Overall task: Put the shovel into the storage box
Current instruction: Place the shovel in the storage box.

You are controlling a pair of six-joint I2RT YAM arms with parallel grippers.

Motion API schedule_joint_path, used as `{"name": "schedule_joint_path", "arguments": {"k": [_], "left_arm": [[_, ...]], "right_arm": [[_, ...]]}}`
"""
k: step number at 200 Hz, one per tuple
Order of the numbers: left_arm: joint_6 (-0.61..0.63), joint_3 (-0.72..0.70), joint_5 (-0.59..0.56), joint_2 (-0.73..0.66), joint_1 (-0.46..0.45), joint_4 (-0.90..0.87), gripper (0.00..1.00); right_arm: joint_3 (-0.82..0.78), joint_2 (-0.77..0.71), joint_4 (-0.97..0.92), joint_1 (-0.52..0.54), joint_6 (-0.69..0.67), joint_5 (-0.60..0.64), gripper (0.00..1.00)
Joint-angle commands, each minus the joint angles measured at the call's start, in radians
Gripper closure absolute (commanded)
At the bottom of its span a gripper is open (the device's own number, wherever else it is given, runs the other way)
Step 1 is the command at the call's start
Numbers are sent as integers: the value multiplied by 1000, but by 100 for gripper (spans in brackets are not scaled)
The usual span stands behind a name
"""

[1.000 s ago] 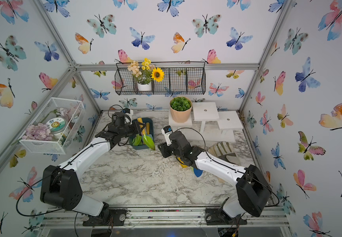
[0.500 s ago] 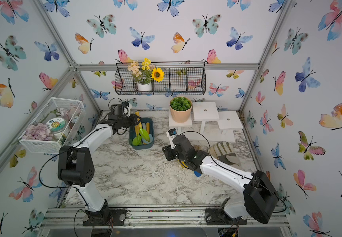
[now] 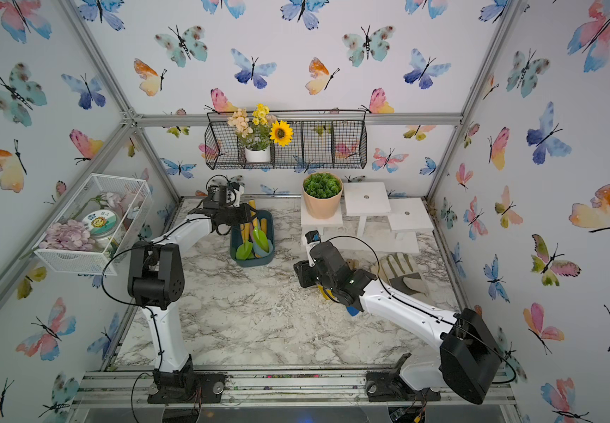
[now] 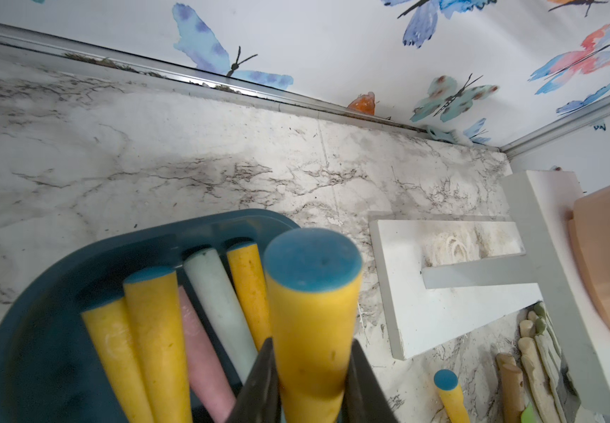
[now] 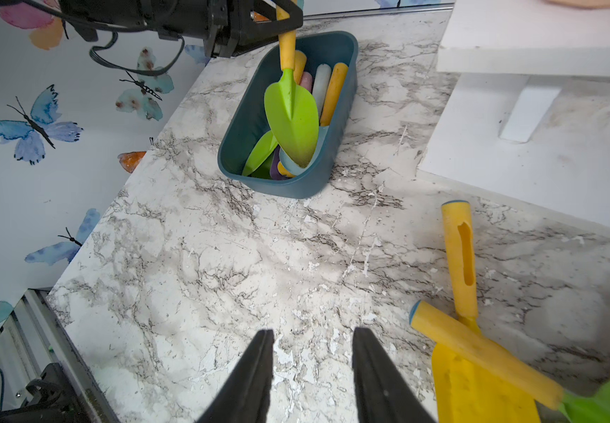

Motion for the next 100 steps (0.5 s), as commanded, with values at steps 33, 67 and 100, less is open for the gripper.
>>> {"name": "schedule_joint_path", "arguments": {"k": [33, 67, 100], "left_arm": [[49, 56, 89, 72, 4, 15, 88], [44, 61, 134, 100, 12, 10, 88], [39, 96, 144, 148, 19, -42, 73]], "right_arm": [[-17, -23, -36, -6, 24, 55, 60], [-18, -16, -32, -6, 29, 55, 60], [-15, -14, -33, -6, 24, 55, 60]]}}
